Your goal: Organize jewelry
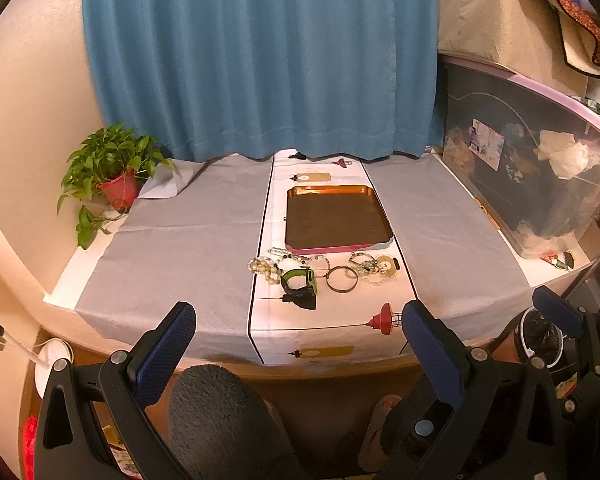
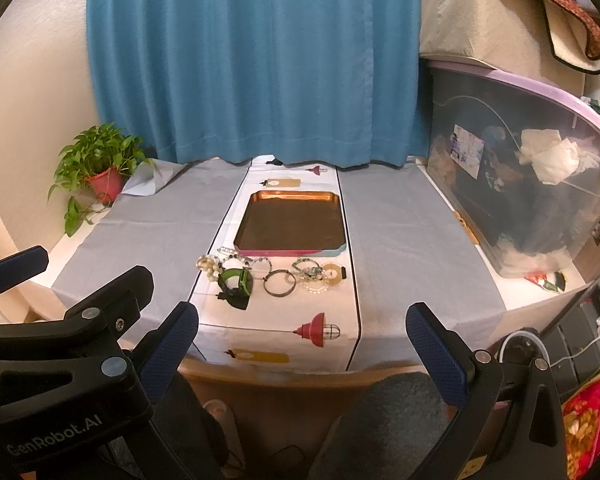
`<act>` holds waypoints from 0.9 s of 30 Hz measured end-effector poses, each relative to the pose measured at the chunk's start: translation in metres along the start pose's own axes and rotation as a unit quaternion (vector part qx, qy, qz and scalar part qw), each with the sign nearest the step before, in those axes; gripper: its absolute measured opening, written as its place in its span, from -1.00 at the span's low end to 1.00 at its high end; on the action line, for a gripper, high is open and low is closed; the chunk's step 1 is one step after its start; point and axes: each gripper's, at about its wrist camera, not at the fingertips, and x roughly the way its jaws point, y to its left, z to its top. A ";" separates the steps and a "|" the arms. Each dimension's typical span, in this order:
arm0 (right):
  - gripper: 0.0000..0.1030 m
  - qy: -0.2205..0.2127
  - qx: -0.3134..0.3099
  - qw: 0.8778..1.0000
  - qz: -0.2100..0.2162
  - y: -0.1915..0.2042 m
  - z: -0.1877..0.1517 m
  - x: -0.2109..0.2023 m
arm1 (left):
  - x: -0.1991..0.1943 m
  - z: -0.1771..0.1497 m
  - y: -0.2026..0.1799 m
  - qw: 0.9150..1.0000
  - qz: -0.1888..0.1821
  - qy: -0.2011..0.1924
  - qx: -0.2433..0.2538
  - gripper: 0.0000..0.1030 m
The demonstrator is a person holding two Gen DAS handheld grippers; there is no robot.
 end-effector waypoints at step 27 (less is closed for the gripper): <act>1.00 -0.003 -0.061 0.994 0.091 -0.028 -0.042 0.152 | 0.177 -0.053 0.047 0.996 -0.067 0.011 -0.054 0.98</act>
